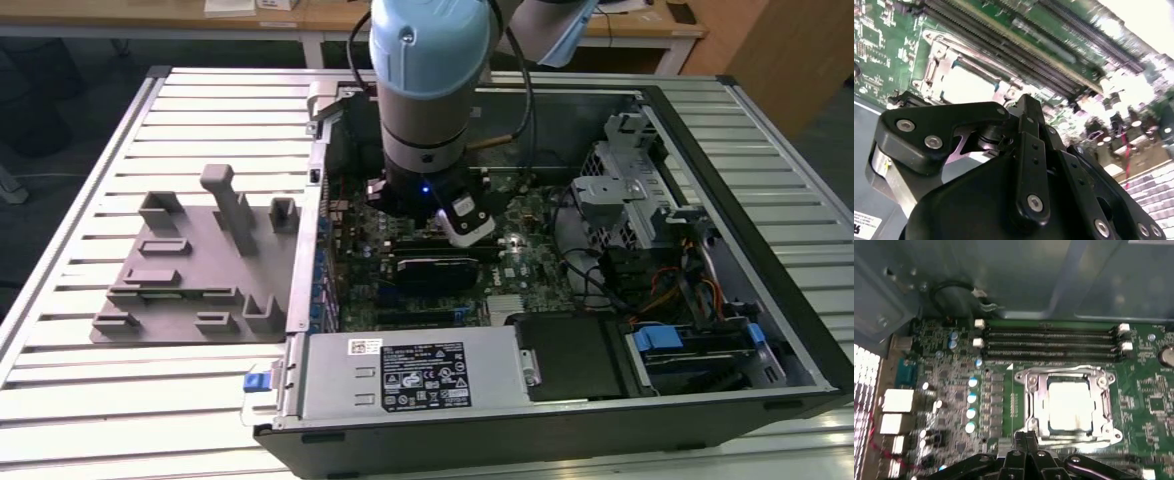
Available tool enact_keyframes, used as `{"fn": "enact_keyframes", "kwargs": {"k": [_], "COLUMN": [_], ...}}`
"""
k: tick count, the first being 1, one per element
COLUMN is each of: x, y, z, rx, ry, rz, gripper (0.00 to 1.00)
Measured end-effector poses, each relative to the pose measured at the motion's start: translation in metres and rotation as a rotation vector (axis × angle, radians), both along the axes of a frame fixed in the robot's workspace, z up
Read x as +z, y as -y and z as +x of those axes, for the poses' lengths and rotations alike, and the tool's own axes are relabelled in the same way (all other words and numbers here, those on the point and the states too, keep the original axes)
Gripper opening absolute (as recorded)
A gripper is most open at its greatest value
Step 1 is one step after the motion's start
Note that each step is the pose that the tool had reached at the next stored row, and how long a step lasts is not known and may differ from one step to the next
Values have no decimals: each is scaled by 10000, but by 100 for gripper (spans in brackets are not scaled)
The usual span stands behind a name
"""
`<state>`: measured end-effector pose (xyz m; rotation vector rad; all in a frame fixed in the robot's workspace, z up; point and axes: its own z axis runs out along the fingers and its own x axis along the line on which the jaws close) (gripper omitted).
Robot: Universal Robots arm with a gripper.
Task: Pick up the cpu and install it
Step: 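Install the second cpu locking lever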
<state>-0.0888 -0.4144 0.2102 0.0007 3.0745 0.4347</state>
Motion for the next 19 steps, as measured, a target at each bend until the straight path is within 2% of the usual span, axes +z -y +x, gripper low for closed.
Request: {"fn": "enact_keyframes", "kwargs": {"k": [3,8,16,19], "x": [-2,-5,-12,-15], "y": [-75,-155,-241,-269], "z": [28,92,225,291], "rx": [-1,0,0,0], "ry": [0,0,0,0], "rz": [-86,-299,-658,-714], "gripper": [11,11,11,11]}}
